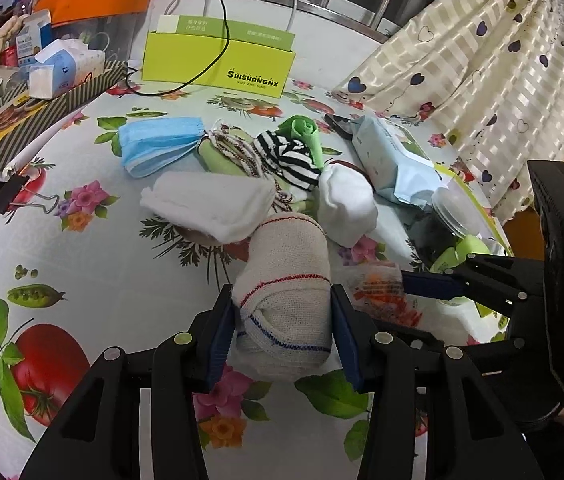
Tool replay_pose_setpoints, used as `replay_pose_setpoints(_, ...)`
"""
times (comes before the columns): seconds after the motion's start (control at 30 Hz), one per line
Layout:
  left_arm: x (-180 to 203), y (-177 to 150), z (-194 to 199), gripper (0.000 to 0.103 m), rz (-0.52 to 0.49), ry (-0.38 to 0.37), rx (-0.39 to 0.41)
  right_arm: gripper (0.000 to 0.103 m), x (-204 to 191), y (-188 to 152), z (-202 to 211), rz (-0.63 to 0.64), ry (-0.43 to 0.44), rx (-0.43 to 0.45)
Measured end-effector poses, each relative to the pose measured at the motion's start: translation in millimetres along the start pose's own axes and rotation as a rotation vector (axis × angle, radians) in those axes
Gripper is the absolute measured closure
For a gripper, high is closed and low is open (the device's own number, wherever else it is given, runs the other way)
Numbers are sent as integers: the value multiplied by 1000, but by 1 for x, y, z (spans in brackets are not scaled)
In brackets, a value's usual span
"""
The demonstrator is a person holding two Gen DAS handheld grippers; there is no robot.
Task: Organize soft objects
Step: 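Grasp the white red-striped sock with the left gripper while the right grasps the clear snack bag, then carry the held sock and snack bag over to the tray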
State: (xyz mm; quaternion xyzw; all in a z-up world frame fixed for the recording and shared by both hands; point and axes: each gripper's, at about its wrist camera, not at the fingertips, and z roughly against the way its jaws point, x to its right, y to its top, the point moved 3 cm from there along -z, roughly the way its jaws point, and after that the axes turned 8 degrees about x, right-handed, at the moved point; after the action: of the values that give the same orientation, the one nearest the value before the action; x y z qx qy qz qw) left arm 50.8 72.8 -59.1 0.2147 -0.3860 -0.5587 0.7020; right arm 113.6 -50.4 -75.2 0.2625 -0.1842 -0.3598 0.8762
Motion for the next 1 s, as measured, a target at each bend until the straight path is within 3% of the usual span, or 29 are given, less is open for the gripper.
replay_pose_setpoints(0.07, 3, 1, 3, 56, -5, -6, 8, 73, 1, 1, 6, -8, 1, 21)
replay_pose_setpoints(1.0, 34, 22, 35, 56, -74, 36, 107, 74, 20, 8, 88, -96, 16, 258)
